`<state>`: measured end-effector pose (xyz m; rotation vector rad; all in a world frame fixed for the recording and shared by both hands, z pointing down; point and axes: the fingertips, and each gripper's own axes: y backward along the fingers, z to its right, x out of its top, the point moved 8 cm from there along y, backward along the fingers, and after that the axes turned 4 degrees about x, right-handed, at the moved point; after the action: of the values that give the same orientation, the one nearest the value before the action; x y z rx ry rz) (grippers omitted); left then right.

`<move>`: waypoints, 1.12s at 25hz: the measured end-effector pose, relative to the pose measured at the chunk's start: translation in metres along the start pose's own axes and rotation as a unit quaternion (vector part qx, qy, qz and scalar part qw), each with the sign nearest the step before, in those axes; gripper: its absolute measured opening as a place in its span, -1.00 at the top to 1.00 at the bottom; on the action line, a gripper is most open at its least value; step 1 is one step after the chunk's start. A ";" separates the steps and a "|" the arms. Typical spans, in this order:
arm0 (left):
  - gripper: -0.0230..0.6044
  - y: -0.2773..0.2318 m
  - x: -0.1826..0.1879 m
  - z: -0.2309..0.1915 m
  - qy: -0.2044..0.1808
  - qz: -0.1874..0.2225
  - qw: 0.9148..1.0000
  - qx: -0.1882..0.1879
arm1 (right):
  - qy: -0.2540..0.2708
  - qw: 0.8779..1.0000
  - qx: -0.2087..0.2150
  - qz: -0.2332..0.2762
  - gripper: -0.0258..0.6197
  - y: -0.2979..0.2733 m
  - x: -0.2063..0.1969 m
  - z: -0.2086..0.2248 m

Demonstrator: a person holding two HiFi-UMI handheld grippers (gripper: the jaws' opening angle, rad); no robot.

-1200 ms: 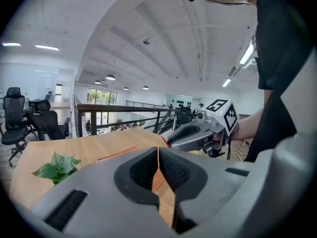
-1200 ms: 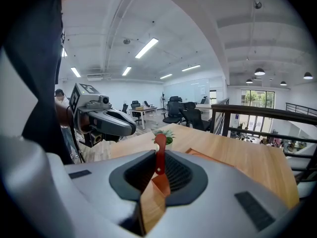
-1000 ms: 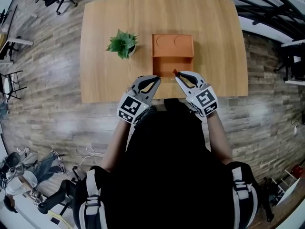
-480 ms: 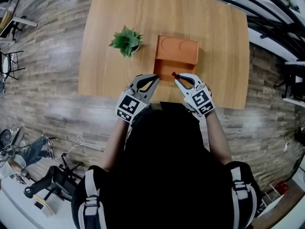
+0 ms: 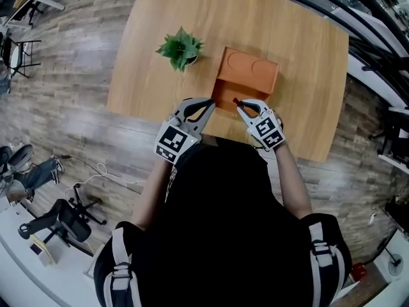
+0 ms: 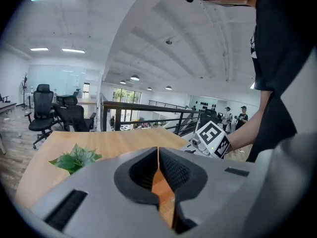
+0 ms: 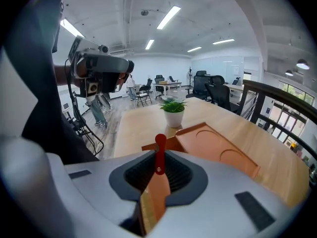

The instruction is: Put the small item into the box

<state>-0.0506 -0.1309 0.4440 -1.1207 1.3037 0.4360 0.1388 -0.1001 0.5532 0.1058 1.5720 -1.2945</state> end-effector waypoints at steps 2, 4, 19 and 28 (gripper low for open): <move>0.84 0.001 -0.001 0.000 0.004 -0.001 1.000 0.008 | -0.002 1.000 0.009 -0.011 0.71 -0.006 -0.008 0.003; 0.84 0.001 -0.002 0.000 0.008 -0.004 1.000 0.015 | -0.002 1.000 0.017 -0.020 0.71 -0.012 -0.015 0.007; 0.84 0.001 -0.011 0.004 0.027 -0.023 0.998 0.055 | 0.022 0.994 0.058 -0.089 0.71 -0.058 -0.041 0.034; 0.84 0.003 -0.015 0.005 0.040 -0.029 0.996 0.071 | 0.036 0.988 0.067 -0.138 0.71 -0.078 -0.047 0.042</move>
<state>-0.0544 -0.1209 0.4557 -1.0621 1.3465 0.2527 0.1382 -0.1402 0.6447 0.0203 1.6007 -1.6292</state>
